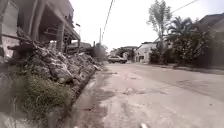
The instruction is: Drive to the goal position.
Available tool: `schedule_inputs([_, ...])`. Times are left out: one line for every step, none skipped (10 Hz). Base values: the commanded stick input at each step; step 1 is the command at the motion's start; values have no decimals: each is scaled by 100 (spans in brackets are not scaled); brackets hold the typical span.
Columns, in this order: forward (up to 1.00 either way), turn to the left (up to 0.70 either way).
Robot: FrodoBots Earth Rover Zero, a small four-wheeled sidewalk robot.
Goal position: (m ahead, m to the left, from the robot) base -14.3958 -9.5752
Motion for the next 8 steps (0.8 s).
schedule_inputs([4, 0])
schedule_inputs([4, 0])
schedule_inputs([4, 0])
schedule_inputs([4, 0])
schedule_inputs([4, 0])
schedule_inputs([5, 0])
schedule_inputs([4, 0])
schedule_inputs([4, 0])
